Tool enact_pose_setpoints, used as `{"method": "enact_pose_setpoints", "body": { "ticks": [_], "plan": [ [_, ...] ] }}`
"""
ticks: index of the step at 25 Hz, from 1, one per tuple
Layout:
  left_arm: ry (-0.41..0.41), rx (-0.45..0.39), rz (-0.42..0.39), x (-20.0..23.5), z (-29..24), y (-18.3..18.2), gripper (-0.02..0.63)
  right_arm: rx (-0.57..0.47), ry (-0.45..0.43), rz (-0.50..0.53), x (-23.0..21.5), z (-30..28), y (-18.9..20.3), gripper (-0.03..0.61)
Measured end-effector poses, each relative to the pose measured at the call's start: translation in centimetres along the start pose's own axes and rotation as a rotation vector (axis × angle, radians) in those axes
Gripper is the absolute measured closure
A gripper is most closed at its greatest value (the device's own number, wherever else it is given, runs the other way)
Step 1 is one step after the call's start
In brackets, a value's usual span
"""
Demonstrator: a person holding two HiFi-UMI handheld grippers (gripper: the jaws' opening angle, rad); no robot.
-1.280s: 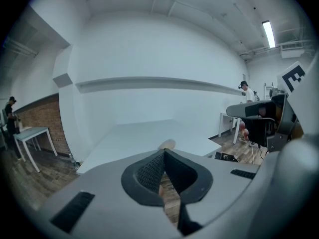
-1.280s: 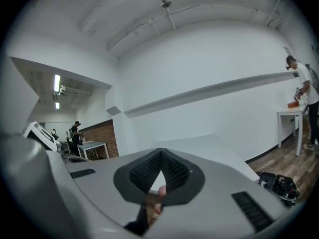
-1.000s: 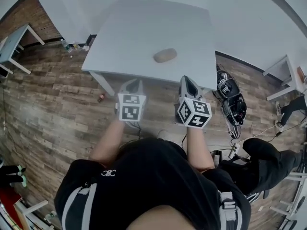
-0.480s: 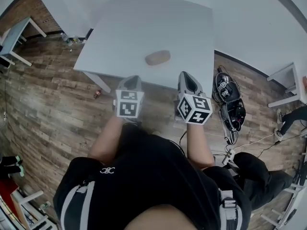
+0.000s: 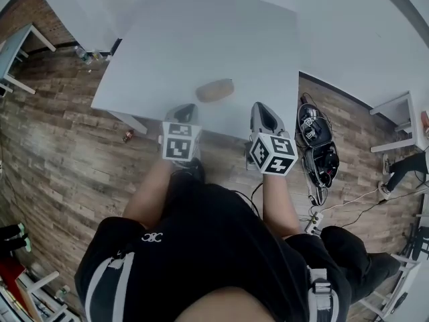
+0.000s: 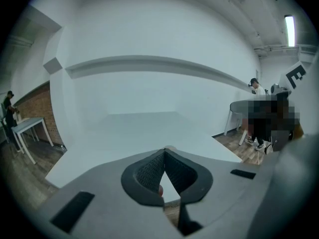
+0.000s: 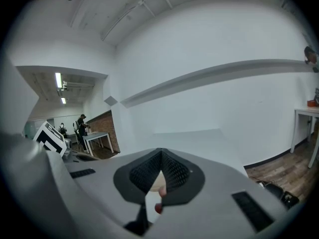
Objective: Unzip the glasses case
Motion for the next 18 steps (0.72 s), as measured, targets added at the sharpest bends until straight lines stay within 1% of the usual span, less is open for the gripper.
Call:
{"method": "enact_pose_setpoints", "body": {
  "ticks": [3,5,7,11,13,15,16,18],
  "plan": [
    [0.036,0.011,-0.005,1.8,-3.2,-2.2,0.617,0.004,0.003,0.017,-0.5,-3.4,-1.7,0.572],
    [0.082,0.034,0.01,3.0,-5.1,-3.4,0.617,0.002,0.006,0.025,-0.6,-5.6,-2.9,0.572],
    [0.122,0.06,0.007,4.4,-7.1,-4.4,0.617,-0.004,0.013,0.031,-0.6,-7.8,-4.1,0.572],
    [0.198,0.109,-0.046,6.9,-11.0,-5.9,0.617,0.008,0.04,0.037,-0.4,-11.6,-4.8,0.572],
    [0.273,0.149,-0.078,7.7,-13.2,-6.3,0.617,0.026,0.064,0.026,-0.7,-13.1,-4.6,0.572],
    [0.37,0.204,-0.112,8.1,-15.4,-6.6,0.611,0.046,0.093,0.013,-1.0,-14.5,-4.3,0.572],
    [0.412,0.229,-0.134,8.3,-16.5,-6.6,0.559,0.055,0.109,0.005,-1.1,-15.2,-4.2,0.572],
    [0.465,0.265,-0.18,8.9,-18.8,-7.0,0.53,0.07,0.144,-0.013,-1.6,-16.6,-4.0,0.572]
  ]
}}
Point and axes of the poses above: the fingertips, and each gripper's own axes: z backward along the fingers, x to its left, y out of its underside, the point moved 9 cm from there along z, backward along the fingers, and after that the axes turned 5 degrees about x, right-handed, at the moved point
